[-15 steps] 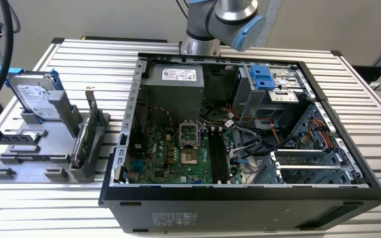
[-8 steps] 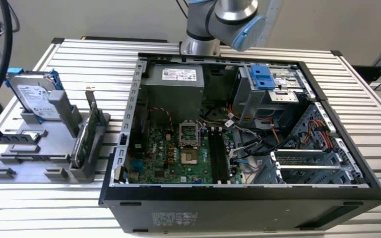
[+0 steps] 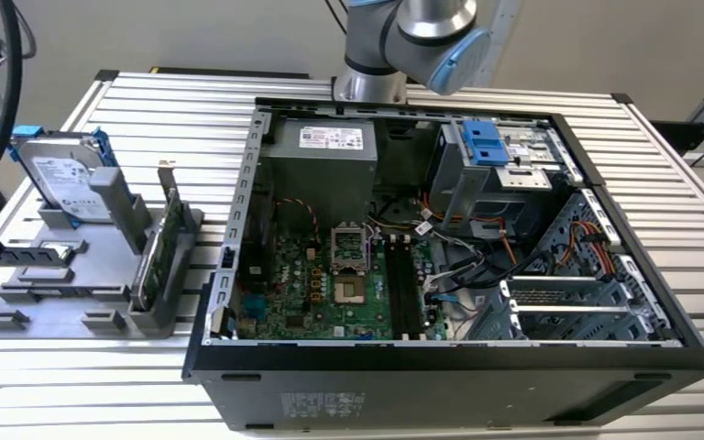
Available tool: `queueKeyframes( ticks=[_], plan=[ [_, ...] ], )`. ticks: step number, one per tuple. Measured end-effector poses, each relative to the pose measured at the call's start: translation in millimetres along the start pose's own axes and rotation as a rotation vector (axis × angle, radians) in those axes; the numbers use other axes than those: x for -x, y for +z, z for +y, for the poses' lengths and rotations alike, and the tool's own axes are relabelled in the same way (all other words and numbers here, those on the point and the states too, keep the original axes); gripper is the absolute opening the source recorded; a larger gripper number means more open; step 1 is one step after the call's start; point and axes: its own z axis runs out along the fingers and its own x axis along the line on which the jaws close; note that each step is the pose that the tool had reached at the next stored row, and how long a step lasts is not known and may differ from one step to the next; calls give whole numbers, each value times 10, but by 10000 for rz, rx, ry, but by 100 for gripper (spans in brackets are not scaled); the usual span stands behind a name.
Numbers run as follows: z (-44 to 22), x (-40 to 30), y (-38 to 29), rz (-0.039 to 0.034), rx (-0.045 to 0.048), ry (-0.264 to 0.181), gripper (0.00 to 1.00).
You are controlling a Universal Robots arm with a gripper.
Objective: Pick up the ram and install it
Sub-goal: 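Pick up the ram and move it above insertion slot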
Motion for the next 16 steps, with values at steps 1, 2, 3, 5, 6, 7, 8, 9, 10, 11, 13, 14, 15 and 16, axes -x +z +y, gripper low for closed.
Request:
queueKeyframes(
  ticks=[1,2,3,5,6,7,8,9,10,11,13,14,15,16],
  plan=[
    [5,0,-2,-3,-3,1,0],
    [13,0,-1,-1,-1,1,0],
    [22,-1,0,-1,0,0,0],
    [45,-2,0,-1,-2,0,0],
    [58,-2,1,0,0,0,0],
    [71,-2,1,-1,0,-1,0],
    [82,-3,1,0,-1,0,0],
    [94,-3,2,0,0,-1,0],
    [105,-4,2,0,1,-1,0],
    [116,-4,2,0,0,-1,0],
    [135,-5,2,0,0,-1,0],
    [144,-5,3,1,1,-1,0],
    [148,-6,3,1,0,-1,0],
    [148,-5,2,0,-1,0,0]
  ],
)
